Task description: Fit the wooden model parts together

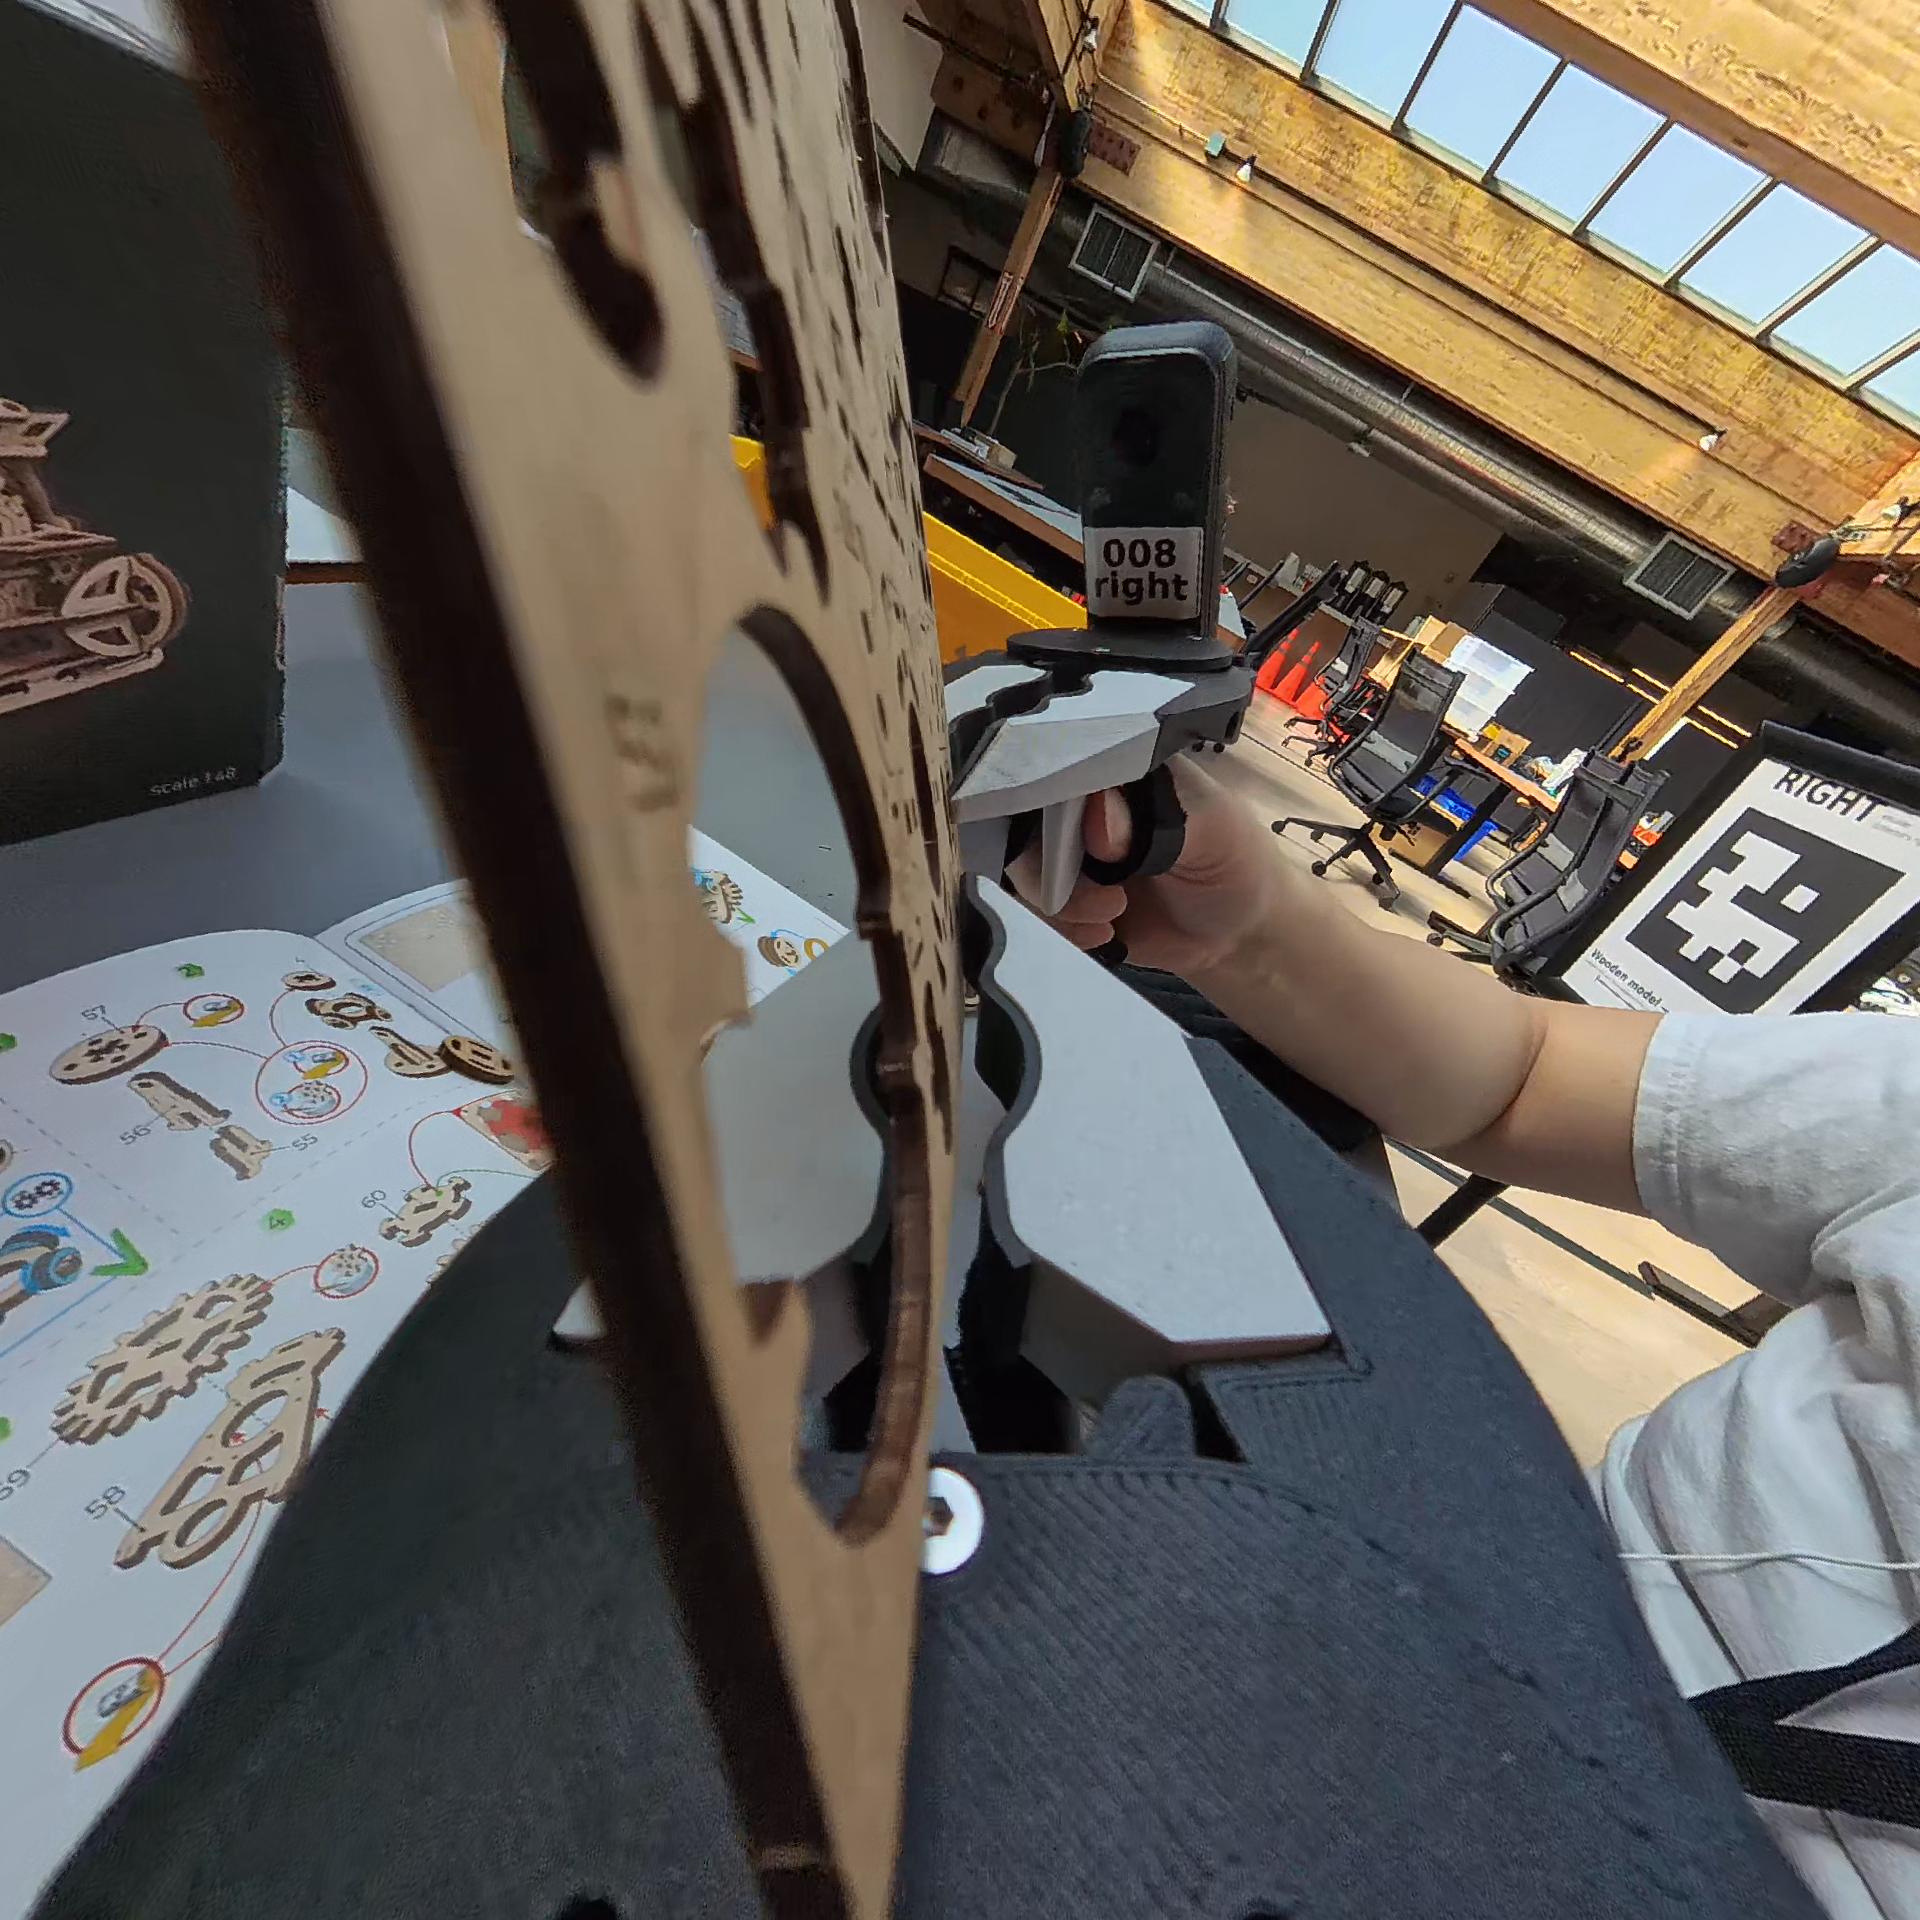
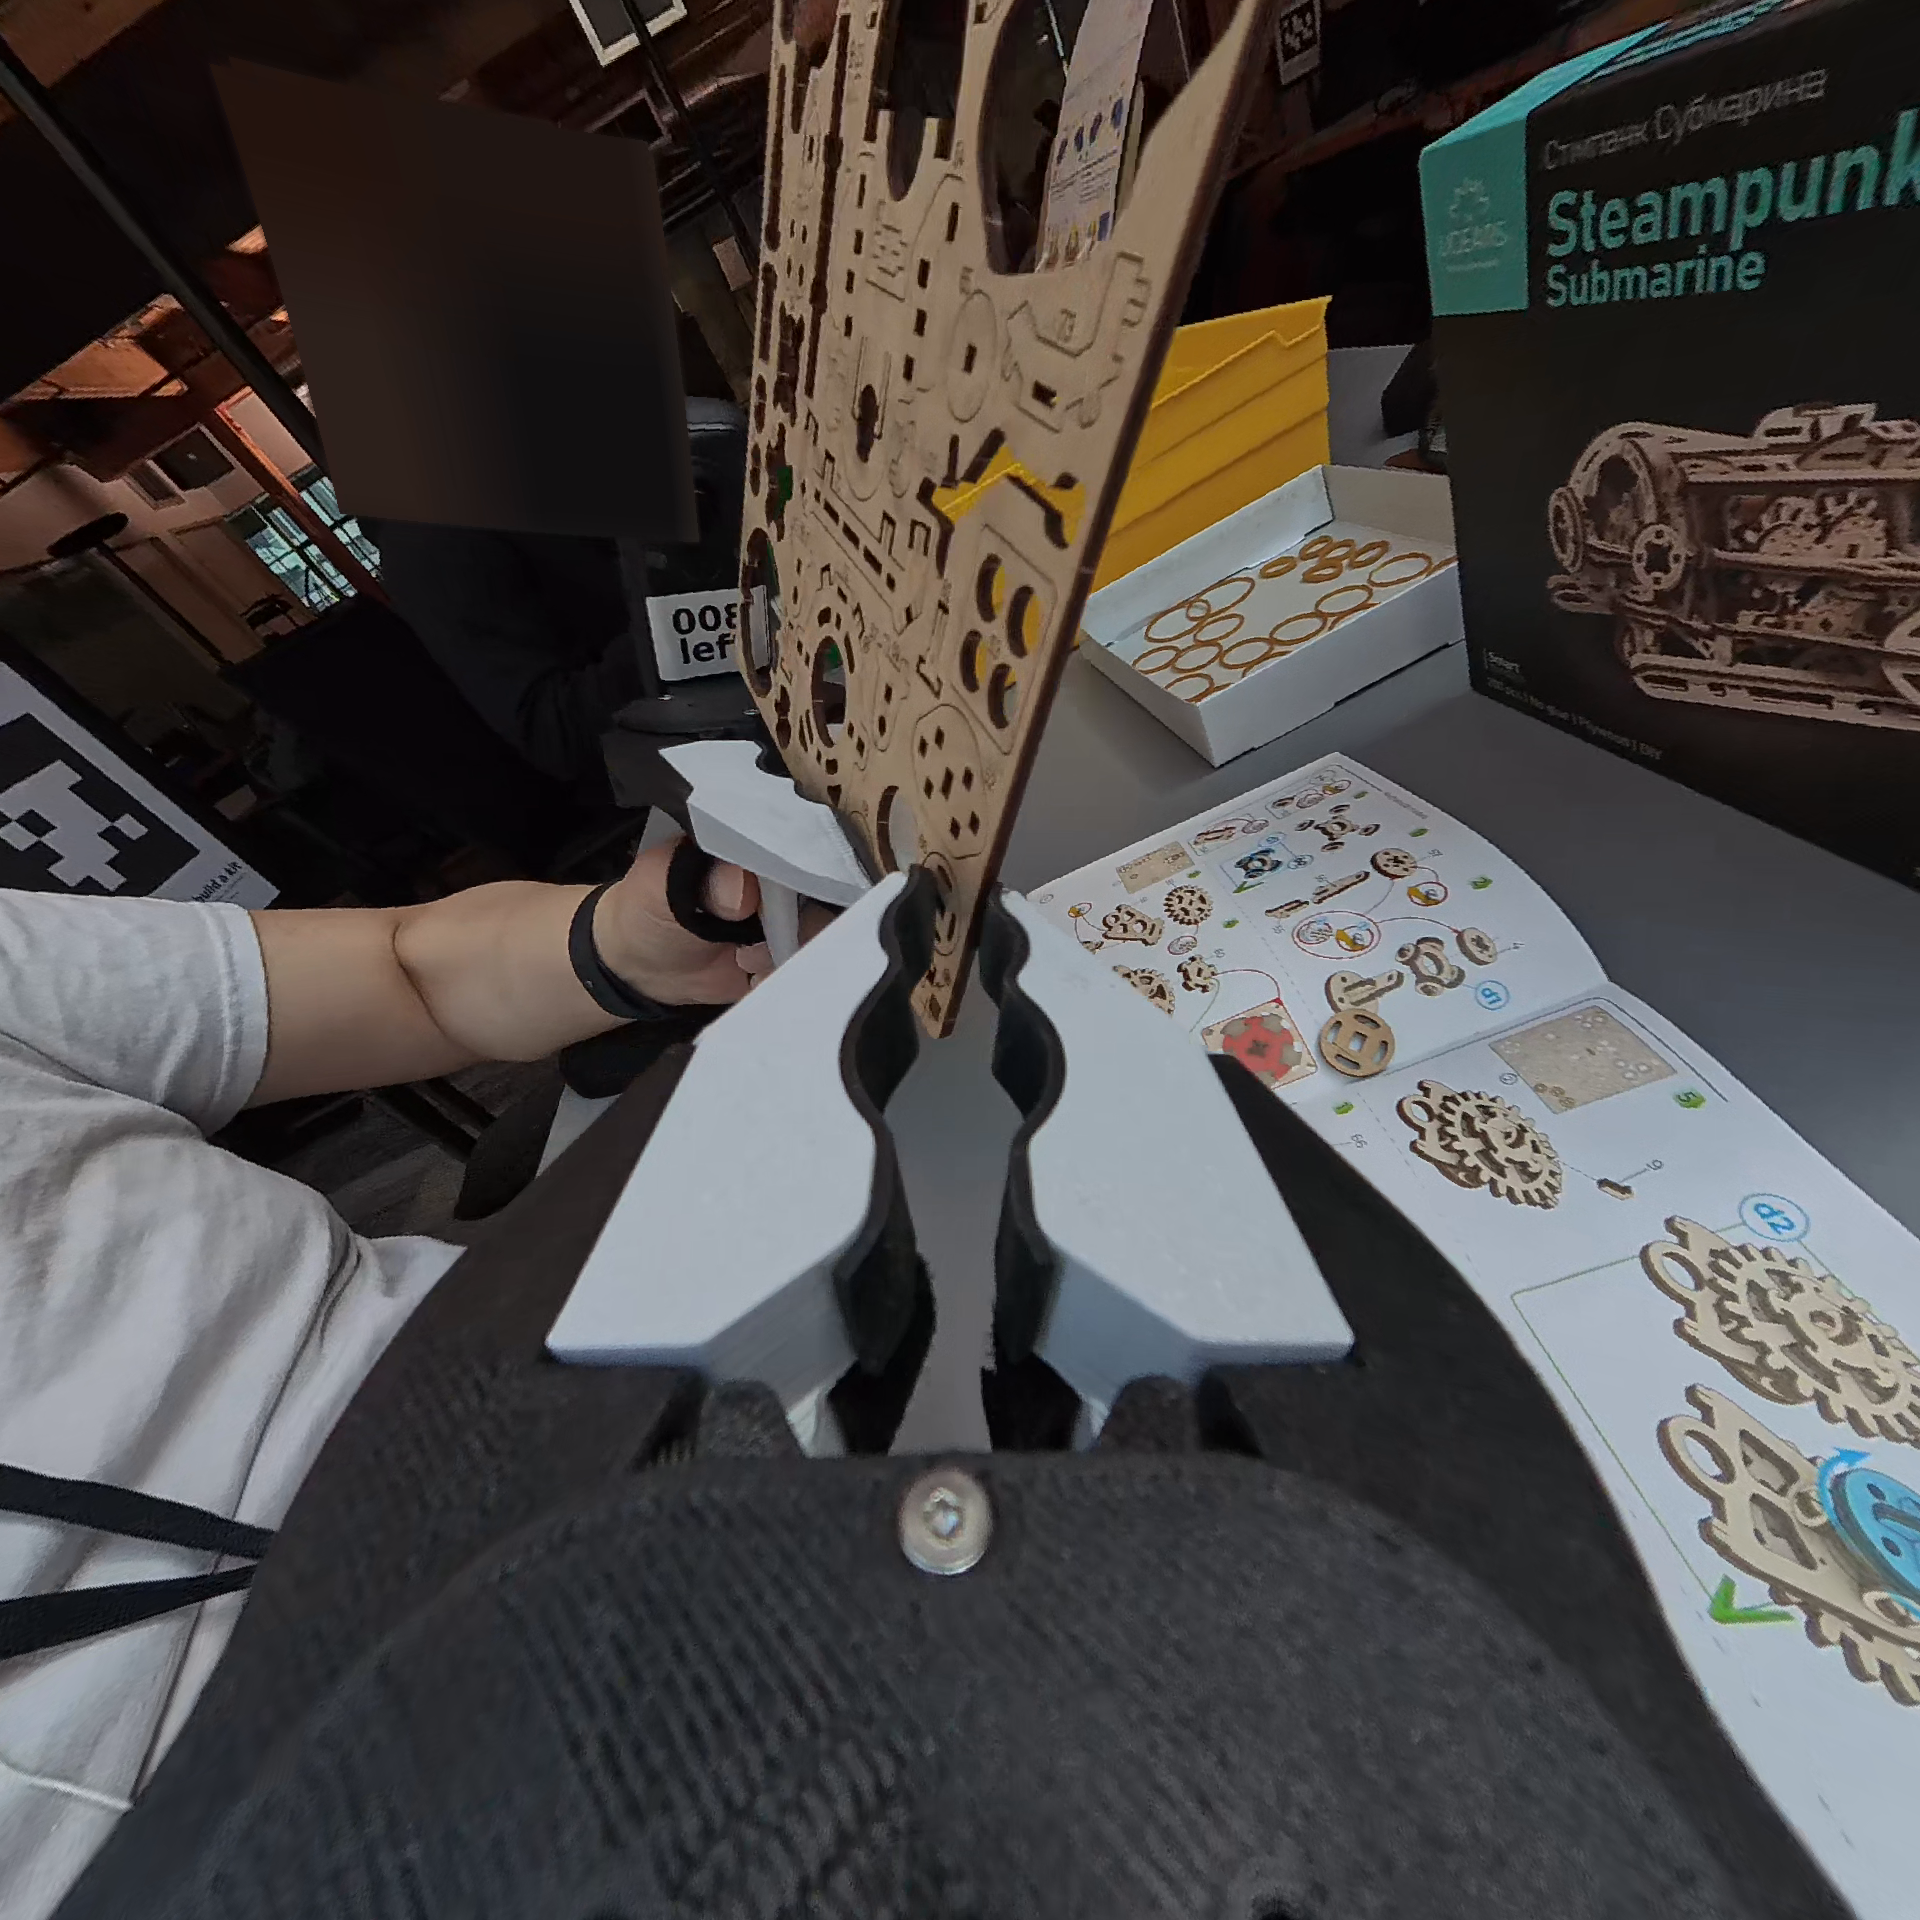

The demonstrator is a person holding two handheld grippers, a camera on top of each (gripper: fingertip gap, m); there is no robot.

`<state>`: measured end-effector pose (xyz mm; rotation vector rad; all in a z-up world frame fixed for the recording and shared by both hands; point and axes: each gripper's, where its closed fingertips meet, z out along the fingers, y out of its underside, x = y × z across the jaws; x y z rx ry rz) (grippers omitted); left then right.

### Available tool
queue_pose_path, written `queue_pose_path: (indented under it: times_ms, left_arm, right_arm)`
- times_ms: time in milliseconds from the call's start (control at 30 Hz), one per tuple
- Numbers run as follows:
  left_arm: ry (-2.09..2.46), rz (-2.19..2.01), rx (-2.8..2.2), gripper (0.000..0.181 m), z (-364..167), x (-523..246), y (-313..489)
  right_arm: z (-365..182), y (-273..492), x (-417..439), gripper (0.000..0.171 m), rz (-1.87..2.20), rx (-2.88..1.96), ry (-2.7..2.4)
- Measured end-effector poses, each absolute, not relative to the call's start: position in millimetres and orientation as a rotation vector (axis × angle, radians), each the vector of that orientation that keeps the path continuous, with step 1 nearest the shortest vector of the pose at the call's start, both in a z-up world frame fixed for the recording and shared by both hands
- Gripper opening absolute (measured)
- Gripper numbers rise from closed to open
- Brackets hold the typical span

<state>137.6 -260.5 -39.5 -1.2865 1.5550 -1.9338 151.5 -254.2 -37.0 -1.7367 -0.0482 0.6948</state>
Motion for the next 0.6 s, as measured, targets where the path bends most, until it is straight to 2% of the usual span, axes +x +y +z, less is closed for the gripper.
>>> queue_pose_path:
  times_ms: [33, 400, 600]
  left_arm:
    - [1.55, -1.934, -1.284, 0.001, -39, 138, -260]
    - [1.51, -2.126, -1.236, 0.0, -24, 133, -263]
    - [1.517, -2.027, -1.275, 0.001, -30, 134, -264]
  right_arm:
    - [-36, -254, 151, 0.008, 0.69, -1.729, -0.055]
    - [-16, -260, 143, 0.004, 0.824, -1.627, -0.093]
    - [-28, -260, 146, 0.007, 0.679, -1.712, -0.151]
